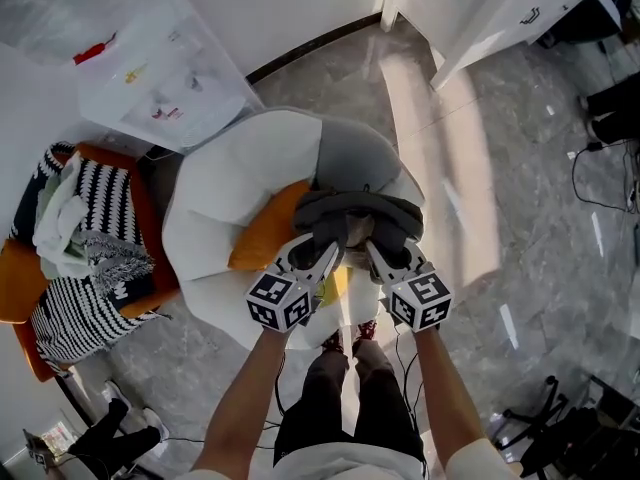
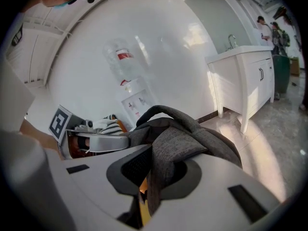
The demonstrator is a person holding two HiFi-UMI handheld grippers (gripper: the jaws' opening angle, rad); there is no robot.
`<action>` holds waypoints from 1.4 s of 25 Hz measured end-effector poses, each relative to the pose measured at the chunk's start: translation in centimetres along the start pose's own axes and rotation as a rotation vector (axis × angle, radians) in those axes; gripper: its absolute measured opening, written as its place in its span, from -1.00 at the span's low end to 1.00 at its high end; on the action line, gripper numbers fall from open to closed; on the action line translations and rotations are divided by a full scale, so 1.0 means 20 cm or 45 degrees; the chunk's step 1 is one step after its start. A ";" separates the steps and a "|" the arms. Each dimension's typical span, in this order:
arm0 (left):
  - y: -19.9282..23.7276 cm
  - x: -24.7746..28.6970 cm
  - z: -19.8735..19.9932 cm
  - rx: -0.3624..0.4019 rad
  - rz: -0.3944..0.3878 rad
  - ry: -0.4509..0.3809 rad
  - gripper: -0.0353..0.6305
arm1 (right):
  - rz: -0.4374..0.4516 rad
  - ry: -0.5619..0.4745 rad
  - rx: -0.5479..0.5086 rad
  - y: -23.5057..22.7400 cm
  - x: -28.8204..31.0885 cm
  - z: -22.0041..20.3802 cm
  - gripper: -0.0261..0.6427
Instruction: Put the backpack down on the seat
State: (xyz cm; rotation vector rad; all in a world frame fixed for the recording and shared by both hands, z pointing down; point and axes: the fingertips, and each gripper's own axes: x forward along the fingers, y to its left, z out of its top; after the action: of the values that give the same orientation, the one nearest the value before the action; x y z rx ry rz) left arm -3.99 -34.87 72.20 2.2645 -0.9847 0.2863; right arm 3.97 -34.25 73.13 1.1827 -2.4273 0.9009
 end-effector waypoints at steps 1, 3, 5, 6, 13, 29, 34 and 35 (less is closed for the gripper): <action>0.02 0.01 0.00 -0.004 0.009 -0.005 -0.53 | 0.002 0.003 -0.021 -0.01 0.02 0.01 -0.80; 0.05 0.04 0.01 -0.001 0.017 -0.013 -0.53 | 0.005 0.003 -0.050 -0.03 0.05 0.01 -0.80; 0.07 0.06 0.00 -0.001 0.021 -0.012 -0.53 | 0.000 0.011 -0.065 -0.06 0.08 -0.01 -0.80; 0.08 0.08 -0.01 -0.003 0.025 -0.010 -0.53 | -0.006 0.018 -0.072 -0.07 0.09 -0.02 -0.80; 0.17 0.17 -0.07 -0.063 0.079 0.013 -0.53 | -0.009 0.038 -0.083 -0.14 0.17 -0.05 -0.80; 0.30 0.34 -0.12 -0.142 0.200 0.062 -0.52 | -0.057 0.119 -0.060 -0.27 0.24 -0.08 -0.80; 0.34 0.36 -0.11 -0.140 0.230 0.070 -0.46 | -0.043 0.147 -0.073 -0.30 0.26 -0.07 -0.80; 0.34 0.36 -0.11 -0.141 0.240 0.078 -0.45 | -0.034 0.154 -0.077 -0.30 0.26 -0.07 -0.80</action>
State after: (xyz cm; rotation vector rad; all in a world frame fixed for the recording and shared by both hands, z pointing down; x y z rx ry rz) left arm -3.71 -41.11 80.31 2.0544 -1.1552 0.3704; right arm 5.52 -39.22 79.25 1.1045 -2.3208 0.8593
